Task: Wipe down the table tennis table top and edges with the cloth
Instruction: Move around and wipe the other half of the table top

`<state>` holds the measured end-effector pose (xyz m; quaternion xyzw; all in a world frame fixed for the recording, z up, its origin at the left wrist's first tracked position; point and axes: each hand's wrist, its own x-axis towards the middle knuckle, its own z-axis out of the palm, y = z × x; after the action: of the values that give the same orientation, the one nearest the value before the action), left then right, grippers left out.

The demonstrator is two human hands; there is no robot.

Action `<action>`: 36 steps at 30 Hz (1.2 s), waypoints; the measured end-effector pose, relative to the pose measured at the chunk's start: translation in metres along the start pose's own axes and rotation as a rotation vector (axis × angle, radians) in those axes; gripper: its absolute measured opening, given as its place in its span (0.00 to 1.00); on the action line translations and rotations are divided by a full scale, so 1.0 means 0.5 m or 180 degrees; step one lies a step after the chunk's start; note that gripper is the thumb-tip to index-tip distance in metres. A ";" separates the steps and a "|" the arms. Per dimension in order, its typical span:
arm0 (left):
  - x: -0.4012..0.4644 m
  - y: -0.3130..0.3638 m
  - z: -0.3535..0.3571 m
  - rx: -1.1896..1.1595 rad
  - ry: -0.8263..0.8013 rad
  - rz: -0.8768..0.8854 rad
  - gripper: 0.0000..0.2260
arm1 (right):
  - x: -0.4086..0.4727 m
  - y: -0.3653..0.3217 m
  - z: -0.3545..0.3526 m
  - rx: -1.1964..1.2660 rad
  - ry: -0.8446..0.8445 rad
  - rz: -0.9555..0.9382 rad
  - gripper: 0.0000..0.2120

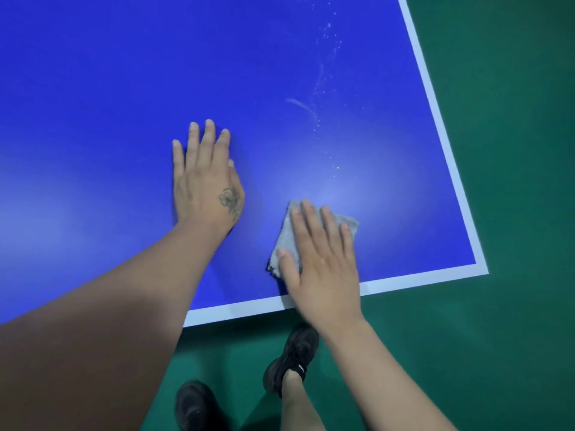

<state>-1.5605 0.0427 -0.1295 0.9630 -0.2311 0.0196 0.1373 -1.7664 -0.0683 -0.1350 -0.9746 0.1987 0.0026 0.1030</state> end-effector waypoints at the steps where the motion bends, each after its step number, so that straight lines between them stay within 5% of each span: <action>1: 0.018 0.016 0.008 0.0024 0.0002 0.0013 0.24 | 0.013 0.025 -0.005 -0.0009 0.0000 0.0142 0.33; 9: 0.068 0.039 0.038 0.0386 0.0020 -0.0162 0.25 | 0.243 0.129 -0.026 0.0132 0.0260 0.1008 0.32; 16: 0.071 0.042 0.032 0.0341 -0.0008 -0.0198 0.27 | 0.378 0.000 -0.013 0.0516 0.0354 0.0565 0.29; 23: 0.076 0.048 0.025 0.0230 -0.0033 -0.0244 0.30 | 0.275 -0.037 -0.003 0.0170 0.0115 -0.0282 0.30; 36: 0.075 0.042 0.042 0.0364 0.0105 -0.0564 0.26 | 0.372 0.117 -0.036 0.0396 0.0168 0.0472 0.28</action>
<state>-1.5368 0.0026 -0.1403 0.9855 -0.1413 0.0363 0.0871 -1.6187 -0.1966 -0.1377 -0.9487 0.2728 -0.0278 0.1575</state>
